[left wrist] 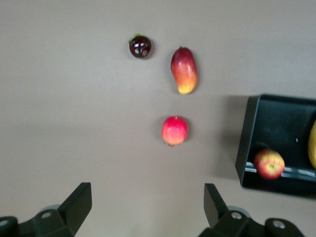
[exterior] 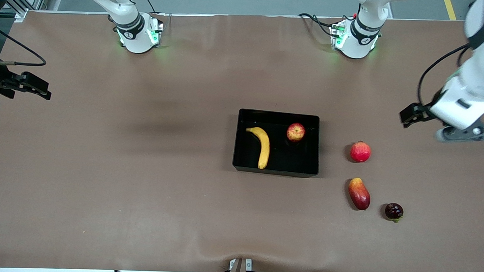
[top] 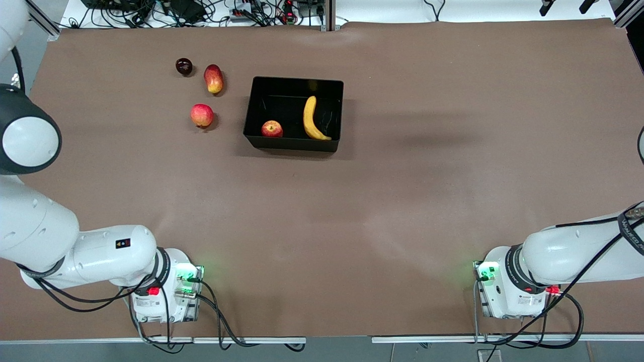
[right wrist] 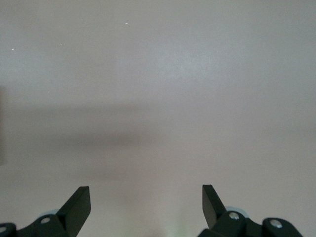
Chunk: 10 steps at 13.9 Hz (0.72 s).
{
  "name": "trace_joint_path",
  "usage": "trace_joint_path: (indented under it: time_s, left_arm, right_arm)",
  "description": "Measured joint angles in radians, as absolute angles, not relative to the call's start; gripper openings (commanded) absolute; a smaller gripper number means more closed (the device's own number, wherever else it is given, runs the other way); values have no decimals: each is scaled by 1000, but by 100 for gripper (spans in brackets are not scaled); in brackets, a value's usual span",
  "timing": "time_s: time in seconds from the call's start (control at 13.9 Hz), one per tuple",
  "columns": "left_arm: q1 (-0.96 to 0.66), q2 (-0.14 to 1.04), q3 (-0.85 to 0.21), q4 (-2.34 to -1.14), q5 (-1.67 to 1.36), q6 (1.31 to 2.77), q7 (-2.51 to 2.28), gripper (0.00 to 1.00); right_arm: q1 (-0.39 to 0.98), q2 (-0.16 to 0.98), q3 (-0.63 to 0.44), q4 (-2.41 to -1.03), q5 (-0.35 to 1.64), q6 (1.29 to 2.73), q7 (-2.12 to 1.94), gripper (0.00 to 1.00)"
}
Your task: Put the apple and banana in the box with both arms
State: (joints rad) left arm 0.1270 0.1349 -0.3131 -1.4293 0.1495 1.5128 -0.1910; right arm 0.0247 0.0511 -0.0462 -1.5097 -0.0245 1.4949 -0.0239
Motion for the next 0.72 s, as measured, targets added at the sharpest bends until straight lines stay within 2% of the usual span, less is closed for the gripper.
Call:
trace_joint_path:
  time_s: [0.14,0.29,0.72]
  left_arm:
    - [44,82,-186,-1469,101,1502,-152,100]
    - [-27,23,-101,-1525,85,1500,-147,100]
    - [-50,-108,-79,-1646,78,1500,-147,100]
  right_arm:
    - [26,59,-45,-1510,-20,1495,-24,100]
    - [27,67,-44,-1510,-10,1495,-24,100]
    - [26,68,-44,-1510,21,1493,-24,100]
